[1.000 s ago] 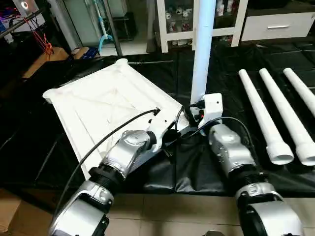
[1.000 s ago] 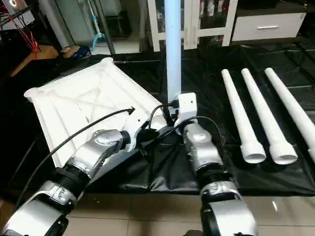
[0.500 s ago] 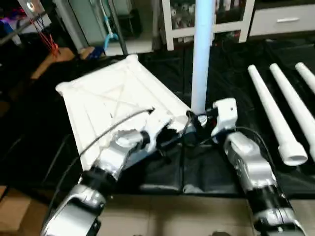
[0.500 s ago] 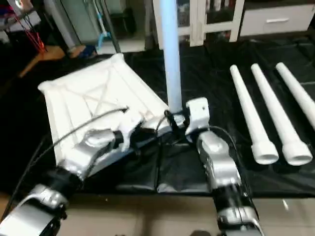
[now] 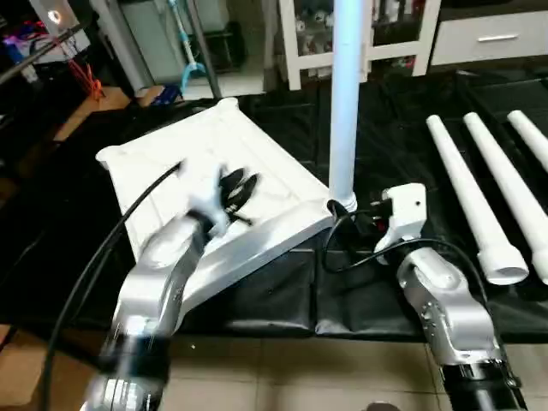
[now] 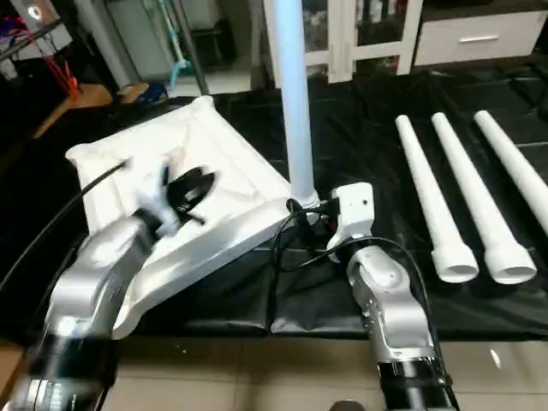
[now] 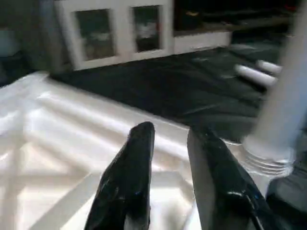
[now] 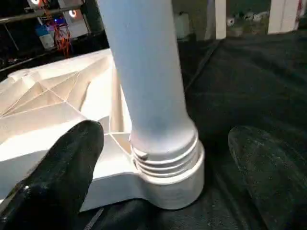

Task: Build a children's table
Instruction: Rotate leg to tighten

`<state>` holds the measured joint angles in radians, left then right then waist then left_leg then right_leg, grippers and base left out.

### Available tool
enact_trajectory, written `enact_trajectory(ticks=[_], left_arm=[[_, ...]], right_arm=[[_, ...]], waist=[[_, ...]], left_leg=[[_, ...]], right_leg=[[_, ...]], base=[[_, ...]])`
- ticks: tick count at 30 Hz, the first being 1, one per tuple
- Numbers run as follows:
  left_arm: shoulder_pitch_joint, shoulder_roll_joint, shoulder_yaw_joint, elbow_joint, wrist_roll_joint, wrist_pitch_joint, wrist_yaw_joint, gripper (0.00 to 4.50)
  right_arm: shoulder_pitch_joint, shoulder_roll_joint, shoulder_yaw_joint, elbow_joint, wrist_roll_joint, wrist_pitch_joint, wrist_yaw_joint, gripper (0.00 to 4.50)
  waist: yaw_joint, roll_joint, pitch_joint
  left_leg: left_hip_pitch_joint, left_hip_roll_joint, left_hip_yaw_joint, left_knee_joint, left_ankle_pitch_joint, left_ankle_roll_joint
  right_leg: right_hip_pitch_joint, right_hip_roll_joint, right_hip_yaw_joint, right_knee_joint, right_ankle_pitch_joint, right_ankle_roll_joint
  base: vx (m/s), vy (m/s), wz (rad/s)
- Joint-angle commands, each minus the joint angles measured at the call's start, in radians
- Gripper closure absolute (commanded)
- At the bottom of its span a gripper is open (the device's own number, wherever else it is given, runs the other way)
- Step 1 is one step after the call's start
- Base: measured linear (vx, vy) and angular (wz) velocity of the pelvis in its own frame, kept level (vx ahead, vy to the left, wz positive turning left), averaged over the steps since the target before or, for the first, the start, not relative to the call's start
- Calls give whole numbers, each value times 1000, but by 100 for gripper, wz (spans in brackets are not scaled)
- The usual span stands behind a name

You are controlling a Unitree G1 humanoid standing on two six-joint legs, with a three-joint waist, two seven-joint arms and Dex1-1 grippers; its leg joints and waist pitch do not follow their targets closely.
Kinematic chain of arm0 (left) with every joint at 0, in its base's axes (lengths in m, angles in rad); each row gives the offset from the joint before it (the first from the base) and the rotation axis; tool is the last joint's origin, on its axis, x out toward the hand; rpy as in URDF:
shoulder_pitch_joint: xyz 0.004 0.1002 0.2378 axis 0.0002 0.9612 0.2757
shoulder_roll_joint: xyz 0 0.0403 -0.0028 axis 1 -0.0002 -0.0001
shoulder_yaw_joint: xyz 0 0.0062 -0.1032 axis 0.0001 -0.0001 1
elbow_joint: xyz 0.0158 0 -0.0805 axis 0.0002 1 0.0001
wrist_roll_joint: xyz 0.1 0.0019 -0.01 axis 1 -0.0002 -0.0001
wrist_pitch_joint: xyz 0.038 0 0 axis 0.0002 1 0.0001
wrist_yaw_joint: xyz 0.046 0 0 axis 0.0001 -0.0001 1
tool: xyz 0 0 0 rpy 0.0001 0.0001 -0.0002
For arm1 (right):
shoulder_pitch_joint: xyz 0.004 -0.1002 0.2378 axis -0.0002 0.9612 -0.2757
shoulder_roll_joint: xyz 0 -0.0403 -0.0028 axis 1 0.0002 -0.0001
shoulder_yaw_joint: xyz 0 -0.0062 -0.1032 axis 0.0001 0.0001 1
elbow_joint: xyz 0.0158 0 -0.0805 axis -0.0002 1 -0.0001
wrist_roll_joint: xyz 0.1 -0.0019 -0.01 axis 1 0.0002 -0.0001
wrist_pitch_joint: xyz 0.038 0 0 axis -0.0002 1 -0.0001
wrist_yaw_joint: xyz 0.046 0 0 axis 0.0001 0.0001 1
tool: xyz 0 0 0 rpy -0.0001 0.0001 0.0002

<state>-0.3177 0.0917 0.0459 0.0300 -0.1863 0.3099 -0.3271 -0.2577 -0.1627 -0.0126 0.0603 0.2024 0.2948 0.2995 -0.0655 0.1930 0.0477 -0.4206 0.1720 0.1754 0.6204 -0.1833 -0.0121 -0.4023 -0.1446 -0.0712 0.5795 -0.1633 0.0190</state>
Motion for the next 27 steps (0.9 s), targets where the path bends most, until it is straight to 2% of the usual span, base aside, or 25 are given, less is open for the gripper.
enact_trajectory(ticks=[1, 2, 3, 4, 5, 6, 7, 9, 10, 11, 12, 14, 15, 17, 20, 27], left_arm=[[34, -4, 31, -51, 29, 18, 58, 317], [84, -30, 44, -94, 52, 14, 114, 317], [106, -44, 53, -110, 63, 6, 144, 317], [163, -76, 73, -155, 92, -21, 227, 317], [163, -76, 73, -155, 92, -21, 227, 317], [186, -87, 84, -176, 108, -30, 260, 317], [233, -100, 90, -239, 122, -18, 296, 317], [241, -101, 89, -253, 122, -13, 300, 317], [254, -102, 83, -271, 122, -3, 301, 317], [254, -102, 83, -271, 122, -3, 301, 317], [254, -102, 83, -271, 122, -3, 301, 317], [254, -102, 83, -271, 122, -3, 301, 317], [254, -102, 83, -271, 122, -3, 301, 317], [254, -102, 83, -271, 122, -3, 301, 317], [254, -102, 83, -271, 122, -3, 301, 317], [254, -102, 83, -271, 122, -3, 301, 317]], right_arm=[[13, 11, 8, -40, 10, 42, -13, 2], [18, 12, 11, -52, 9, 66, -21, 2], [19, 10, 14, -55, 6, 70, -22, 2], [17, 6, 23, -65, -4, 76, -21, 2], [17, 6, 23, -65, -4, 76, -21, 2], [11, 5, 24, -68, -5, 79, -21, 2], [-10, -1, 22, -79, 9, 118, -16, 2], [-14, -2, 21, -82, 12, 129, -14, 2], [-24, -4, 21, -80, 16, 146, -11, 2], [-24, -4, 21, -80, 16, 146, -11, 2], [-24, -4, 21, -80, 16, 146, -11, 2], [-24, -4, 21, -80, 16, 146, -11, 2], [-24, -4, 21, -80, 16, 146, -11, 2], [-24, -4, 21, -80, 16, 146, -11, 2], [-24, -4, 21, -80, 16, 146, -11, 2], [-24, -4, 21, -80, 16, 146, -11, 2]], waist=[[2, -31, -65], [-2, -64, -67], [5, -60, -69], [4, -63, -64], [0, -83, -67], [2, -67, -64], [3, -102, -65], [5, -93, -63], [3, -117, -62], [12, -108, -63], [14, -107, -61], [25, -115, -61], [27, -118, -62], [34, -123, -64], [43, -125, -64], [46, -127, -64]], left_leg=[[20, 32, -15, -92, -313, 61], [19, 31, -13, -92, -322, 56], [19, 36, -19, -95, -311, 52], [20, 36, -16, -96, -325, 49], [19, 38, -16, -95, -327, 48], [18, 37, -20, -99, -338, 33], [21, 41, -22, -103, -354, 20], [22, 41, -22, -105, -363, 10], [24, 40, -20, -106, -389, -3], [27, 40, -22, -108, -398, -17], [30, 41, -22, -109, -407, -24], [37, 41, -20, -111, -431, -50], [36, 40, -21, -110, -429, -53], [32, 36, -20, -111, -409, -52], [33, 35, -17, -109, -401, -49], [31, 35, -18, -108, -403, -47]], right_leg=[[30, 6, 6, -70, -381, -104], [29, 10, 7, -76, -389, -100], [36, 3, 9, -66, -371, -106], [28, 6, 10, -74, -389, -101], [29, 7, 10, -75, -387, -99], [31, 6, 9, -72, -396, -90], [30, 7, 13, -73, -384, -83], [26, 8, 14, -73, -380, -78], [21, 13, 16, -80, -386, -70], [21, 10, 19, -76, -379, -71], [17, 11, 20, -78, -381, -68], [11, 16, 27, -80, -358, -62], [13, 16, 29, -78, -348, -61], [15, 19, 38, -74, -321, -60], [15, 18, 39, -75, -322, -60], [15, 19, 40, -76, -340, -60]], base=[[0, 0, 0], [0, 0, 0], [0, 0, 0], [0, 0, 0], [0, 0, 0], [0, 0, 0], [0, 0, 0], [0, 0, 0], [0, 0, 0], [0, 0, 0], [0, 0, 0], [0, 0, 0], [0, 0, 0], [0, 0, 0], [0, 0, 0], [0, 0, 0]])
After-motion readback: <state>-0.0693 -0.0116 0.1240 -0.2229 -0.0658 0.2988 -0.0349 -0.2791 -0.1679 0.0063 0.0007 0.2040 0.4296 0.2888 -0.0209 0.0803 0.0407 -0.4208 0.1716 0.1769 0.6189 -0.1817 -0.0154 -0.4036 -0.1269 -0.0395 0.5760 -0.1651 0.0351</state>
